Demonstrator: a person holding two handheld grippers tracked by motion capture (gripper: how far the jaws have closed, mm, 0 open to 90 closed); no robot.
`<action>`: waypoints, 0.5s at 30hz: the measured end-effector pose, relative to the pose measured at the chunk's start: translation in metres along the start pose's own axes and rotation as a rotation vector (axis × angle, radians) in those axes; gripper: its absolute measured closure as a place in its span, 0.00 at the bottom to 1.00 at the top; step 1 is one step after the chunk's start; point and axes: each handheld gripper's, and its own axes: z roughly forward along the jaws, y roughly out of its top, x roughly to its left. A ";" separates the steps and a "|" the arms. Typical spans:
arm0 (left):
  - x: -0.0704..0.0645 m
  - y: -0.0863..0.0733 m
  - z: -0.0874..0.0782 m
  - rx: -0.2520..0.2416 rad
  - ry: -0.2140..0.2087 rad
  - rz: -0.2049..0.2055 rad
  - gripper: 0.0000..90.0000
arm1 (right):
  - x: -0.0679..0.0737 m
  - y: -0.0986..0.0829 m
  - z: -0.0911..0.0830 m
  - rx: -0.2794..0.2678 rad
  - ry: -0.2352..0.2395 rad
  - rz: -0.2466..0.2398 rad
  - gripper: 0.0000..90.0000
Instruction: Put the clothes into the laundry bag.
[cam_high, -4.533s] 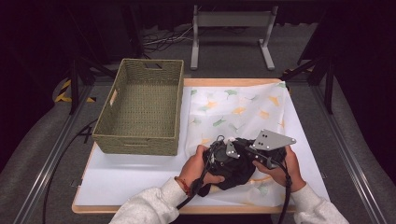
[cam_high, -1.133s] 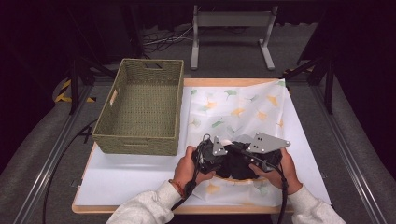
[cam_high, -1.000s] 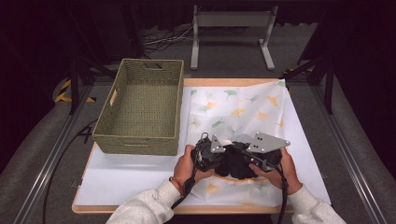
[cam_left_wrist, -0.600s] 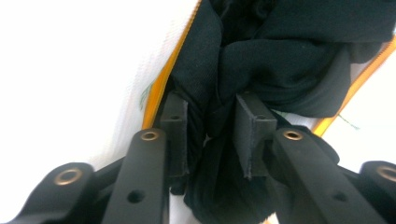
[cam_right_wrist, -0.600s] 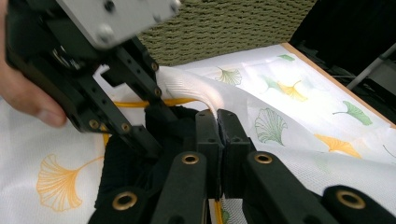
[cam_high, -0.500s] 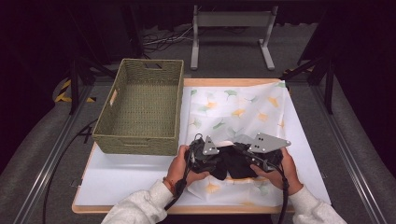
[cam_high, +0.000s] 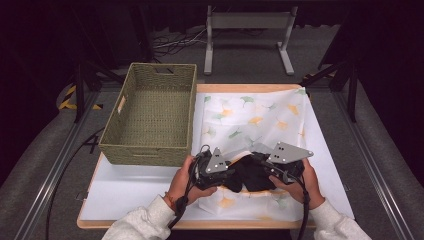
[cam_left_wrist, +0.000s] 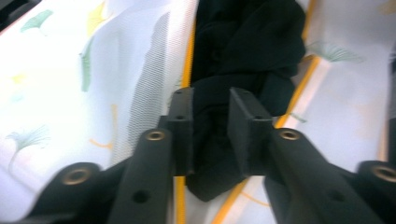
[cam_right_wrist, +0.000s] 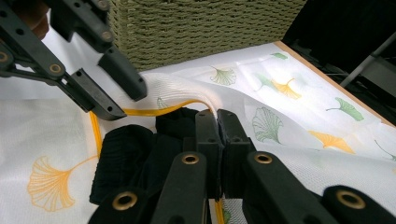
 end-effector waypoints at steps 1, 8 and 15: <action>-0.002 0.000 0.000 -0.005 -0.013 -0.001 0.84 | 0.000 0.000 0.000 0.000 0.000 0.000 0.99; -0.018 0.010 0.012 -0.025 -0.094 0.054 0.99 | 0.001 0.001 0.001 0.000 -0.002 -0.005 0.99; -0.029 0.016 0.038 0.021 -0.123 0.091 0.99 | 0.002 0.002 0.002 0.003 0.005 -0.006 0.99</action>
